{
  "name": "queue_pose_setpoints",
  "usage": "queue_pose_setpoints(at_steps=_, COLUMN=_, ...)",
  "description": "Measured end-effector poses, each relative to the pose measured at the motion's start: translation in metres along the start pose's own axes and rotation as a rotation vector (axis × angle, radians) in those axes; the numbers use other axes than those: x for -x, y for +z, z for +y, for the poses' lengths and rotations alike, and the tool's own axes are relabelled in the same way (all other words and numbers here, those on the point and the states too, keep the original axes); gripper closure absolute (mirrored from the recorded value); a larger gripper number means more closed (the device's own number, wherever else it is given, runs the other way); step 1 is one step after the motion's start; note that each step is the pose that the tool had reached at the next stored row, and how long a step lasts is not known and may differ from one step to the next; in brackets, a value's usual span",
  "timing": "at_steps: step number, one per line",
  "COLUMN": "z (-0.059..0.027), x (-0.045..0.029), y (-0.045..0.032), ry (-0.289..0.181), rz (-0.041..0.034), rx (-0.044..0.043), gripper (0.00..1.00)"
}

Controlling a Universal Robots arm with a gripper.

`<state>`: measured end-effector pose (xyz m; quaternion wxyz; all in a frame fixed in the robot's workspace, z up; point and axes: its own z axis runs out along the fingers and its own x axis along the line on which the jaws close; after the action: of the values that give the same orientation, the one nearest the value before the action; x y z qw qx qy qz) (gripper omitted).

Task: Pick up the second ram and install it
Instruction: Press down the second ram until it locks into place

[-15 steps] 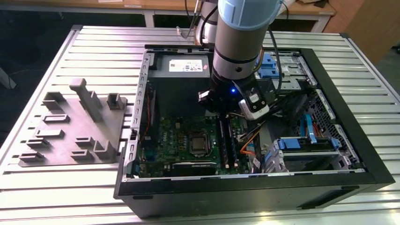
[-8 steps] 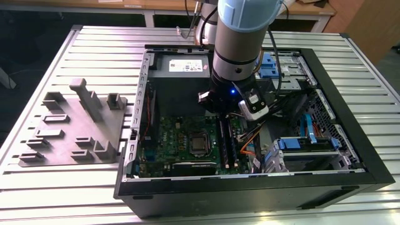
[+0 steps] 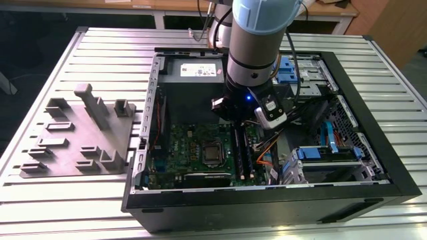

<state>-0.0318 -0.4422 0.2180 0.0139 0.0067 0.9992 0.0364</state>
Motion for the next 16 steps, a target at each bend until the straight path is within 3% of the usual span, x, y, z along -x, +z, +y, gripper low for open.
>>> queue_pose_setpoints(at_steps=16, z=-0.0001, x=0.0000, y=0.0019, ry=0.000, rz=-0.0002, rx=0.0004, gripper=0.90)
